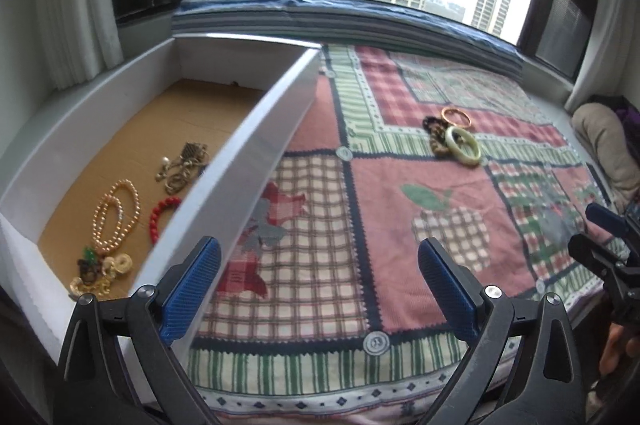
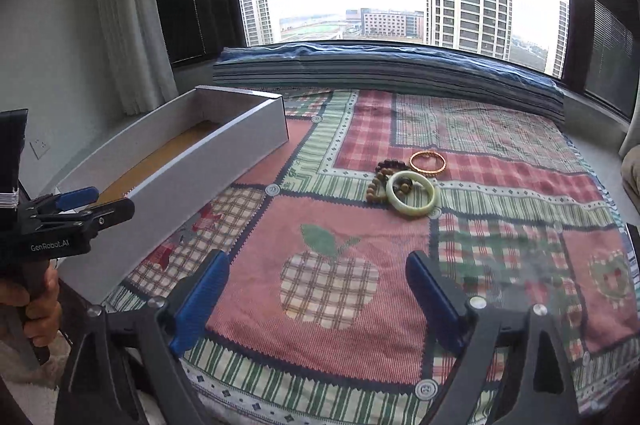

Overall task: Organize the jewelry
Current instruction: 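Withdraw both grippers from the box back over the quilt, then grasp the pale jade bangle with the left gripper and lift it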

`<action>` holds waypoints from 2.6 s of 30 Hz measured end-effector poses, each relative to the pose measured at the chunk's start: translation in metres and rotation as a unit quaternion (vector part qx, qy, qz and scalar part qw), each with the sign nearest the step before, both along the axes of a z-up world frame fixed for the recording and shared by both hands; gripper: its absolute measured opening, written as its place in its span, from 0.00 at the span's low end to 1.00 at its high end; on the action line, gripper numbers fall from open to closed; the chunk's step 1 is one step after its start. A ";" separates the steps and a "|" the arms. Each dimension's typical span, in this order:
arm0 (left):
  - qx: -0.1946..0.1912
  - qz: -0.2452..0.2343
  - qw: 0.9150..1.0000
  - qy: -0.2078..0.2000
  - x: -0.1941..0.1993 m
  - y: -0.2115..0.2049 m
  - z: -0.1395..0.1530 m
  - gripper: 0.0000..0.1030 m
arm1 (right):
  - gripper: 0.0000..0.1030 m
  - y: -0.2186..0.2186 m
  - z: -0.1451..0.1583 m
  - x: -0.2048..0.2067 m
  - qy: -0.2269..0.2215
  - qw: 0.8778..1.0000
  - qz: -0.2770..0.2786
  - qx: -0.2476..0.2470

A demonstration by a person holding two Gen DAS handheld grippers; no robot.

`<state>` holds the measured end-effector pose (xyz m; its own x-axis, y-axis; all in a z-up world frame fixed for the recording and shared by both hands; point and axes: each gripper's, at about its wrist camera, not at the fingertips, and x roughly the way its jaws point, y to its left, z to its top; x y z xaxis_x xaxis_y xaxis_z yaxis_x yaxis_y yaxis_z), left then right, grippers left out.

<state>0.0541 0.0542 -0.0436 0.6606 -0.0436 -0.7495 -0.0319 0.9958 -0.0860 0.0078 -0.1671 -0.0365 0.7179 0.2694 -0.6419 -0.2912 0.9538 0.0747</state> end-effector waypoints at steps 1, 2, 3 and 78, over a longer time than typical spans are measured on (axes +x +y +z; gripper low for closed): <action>0.000 -0.009 1.000 0.007 -0.002 -0.006 -0.005 0.96 | 0.89 -0.005 -0.005 -0.006 0.000 1.000 -0.005 -0.006; 0.002 -0.016 1.000 0.011 -0.005 -0.012 -0.009 0.96 | 0.91 -0.009 -0.009 -0.011 -0.001 1.000 -0.011 -0.012; 0.004 -0.023 1.000 0.013 -0.008 -0.019 -0.011 0.96 | 0.91 -0.014 -0.013 -0.015 -0.001 1.000 -0.017 -0.018; 0.031 -0.117 0.989 0.083 0.117 -0.077 -0.054 0.79 | 0.92 -0.083 -0.077 0.004 0.126 0.987 -0.092 0.047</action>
<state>0.1714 -0.0231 -0.0972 0.5058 -0.1315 -0.8526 0.1918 0.9807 -0.0375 0.0113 -0.2505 -0.1138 0.5820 0.2162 -0.7839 -0.0738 0.9741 0.2139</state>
